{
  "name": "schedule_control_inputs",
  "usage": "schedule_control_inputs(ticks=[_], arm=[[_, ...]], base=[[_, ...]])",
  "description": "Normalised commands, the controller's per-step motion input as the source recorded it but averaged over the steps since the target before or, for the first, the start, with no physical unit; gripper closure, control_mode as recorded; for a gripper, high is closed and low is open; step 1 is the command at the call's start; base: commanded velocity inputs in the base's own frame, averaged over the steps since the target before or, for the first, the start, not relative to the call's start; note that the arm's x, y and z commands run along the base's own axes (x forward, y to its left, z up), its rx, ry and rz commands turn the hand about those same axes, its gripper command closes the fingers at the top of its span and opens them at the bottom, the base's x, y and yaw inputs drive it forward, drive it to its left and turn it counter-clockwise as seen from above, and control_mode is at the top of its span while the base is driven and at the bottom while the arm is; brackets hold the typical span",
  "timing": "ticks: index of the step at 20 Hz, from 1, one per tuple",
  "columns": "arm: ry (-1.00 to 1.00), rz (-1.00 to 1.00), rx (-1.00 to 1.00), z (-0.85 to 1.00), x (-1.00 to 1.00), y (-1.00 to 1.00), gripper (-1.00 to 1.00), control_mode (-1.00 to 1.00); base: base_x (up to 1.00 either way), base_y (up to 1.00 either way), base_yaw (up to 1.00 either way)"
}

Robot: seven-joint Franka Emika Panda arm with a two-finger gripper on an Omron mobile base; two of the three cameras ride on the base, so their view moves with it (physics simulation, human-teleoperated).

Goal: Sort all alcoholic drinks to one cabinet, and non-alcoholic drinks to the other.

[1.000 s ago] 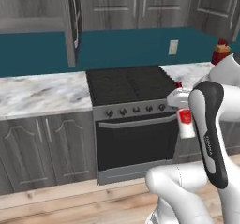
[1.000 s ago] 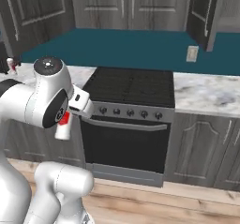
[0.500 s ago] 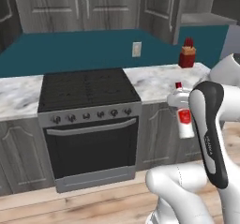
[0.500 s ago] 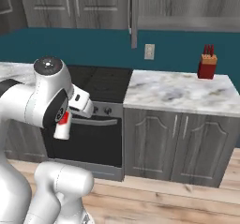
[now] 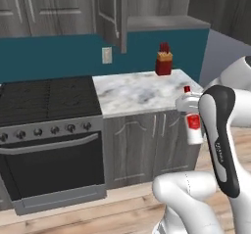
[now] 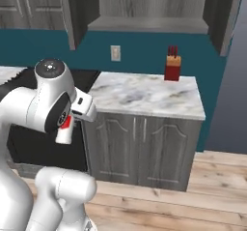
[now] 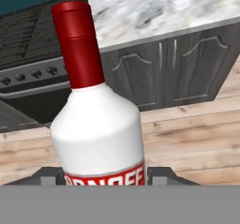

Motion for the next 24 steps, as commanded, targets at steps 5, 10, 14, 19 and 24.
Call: schedule_control_inputs(ticks=[5, 10, 14, 19, 24], arm=[[0.0, 0.0, 0.0, 0.0, 0.0, 0.0, 1.0, 1.0], [0.0, 0.0, 0.0, 0.0, 0.0, 0.0, 1.0, 1.0], [0.0, 0.0, 0.0, 0.0, 0.0, 0.0, 1.0, 1.0], [0.0, 0.0, 0.0, 0.0, 0.0, 0.0, 1.0, 1.0], [0.0, 0.0, 0.0, 0.0, 0.0, 0.0, 1.0, 1.0]], base=[[0.56, -0.63, -0.02], [0.61, -0.37, 0.0], [0.64, -0.18, 0.0], [0.7, -0.17, 0.0], [0.66, -0.12, -0.01]])
